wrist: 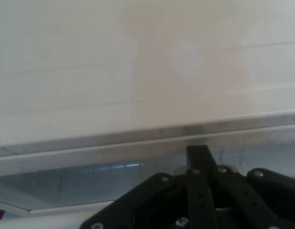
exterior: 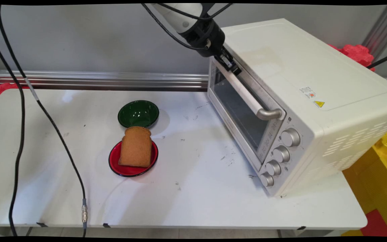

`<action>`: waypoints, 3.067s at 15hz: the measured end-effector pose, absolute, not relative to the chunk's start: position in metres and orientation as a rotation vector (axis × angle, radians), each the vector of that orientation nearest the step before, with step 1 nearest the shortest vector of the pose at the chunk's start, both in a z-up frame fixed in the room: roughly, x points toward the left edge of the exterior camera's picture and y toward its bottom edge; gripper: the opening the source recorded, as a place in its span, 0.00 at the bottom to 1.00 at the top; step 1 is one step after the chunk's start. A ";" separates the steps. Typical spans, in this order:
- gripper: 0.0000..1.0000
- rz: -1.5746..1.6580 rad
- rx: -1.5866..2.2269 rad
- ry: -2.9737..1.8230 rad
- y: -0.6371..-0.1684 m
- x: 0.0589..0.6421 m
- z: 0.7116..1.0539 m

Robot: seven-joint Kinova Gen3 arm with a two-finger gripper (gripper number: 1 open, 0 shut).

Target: Open the oven

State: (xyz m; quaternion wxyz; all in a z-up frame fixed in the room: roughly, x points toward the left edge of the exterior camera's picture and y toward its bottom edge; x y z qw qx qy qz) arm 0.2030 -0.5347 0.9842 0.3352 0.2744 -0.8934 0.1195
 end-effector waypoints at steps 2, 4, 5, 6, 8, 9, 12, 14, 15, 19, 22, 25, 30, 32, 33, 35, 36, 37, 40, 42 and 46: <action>0.00 0.307 0.711 -2.337 -0.531 0.205 0.982; 0.00 0.302 0.706 -2.344 -0.527 0.209 0.979; 0.00 0.299 0.703 -2.350 -0.524 0.212 0.978; 0.00 0.297 0.701 -2.355 -0.522 0.214 0.977; 0.00 0.293 0.699 -2.369 -0.516 0.222 0.973; 0.00 0.289 0.698 -2.376 -0.513 0.226 0.971; 0.00 0.283 0.692 -2.396 -0.506 0.236 0.964; 0.00 0.278 0.692 -2.408 -0.501 0.242 0.958; 0.00 0.274 0.687 -2.415 -0.499 0.245 0.954; 0.00 0.264 0.688 -2.437 -0.489 0.259 0.939; 0.00 0.257 0.689 -2.452 -0.482 0.270 0.925; 0.00 0.251 0.689 -2.463 -0.475 0.280 0.913; 0.00 0.248 0.691 -2.471 -0.466 0.292 0.896; 0.00 0.244 0.693 -2.475 -0.462 0.297 0.888; 0.00 0.243 0.695 -2.476 -0.460 0.299 0.885; 0.00 0.239 0.699 -2.480 -0.456 0.304 0.879; 0.00 0.237 0.701 -2.482 -0.455 0.306 0.876; 0.00 0.235 0.702 -2.484 -0.453 0.308 0.874; 0.00 0.227 0.704 -2.490 -0.448 0.315 0.867; 0.00 0.221 0.705 -2.494 -0.444 0.319 0.864; 0.00 0.212 0.704 -2.499 -0.437 0.326 0.861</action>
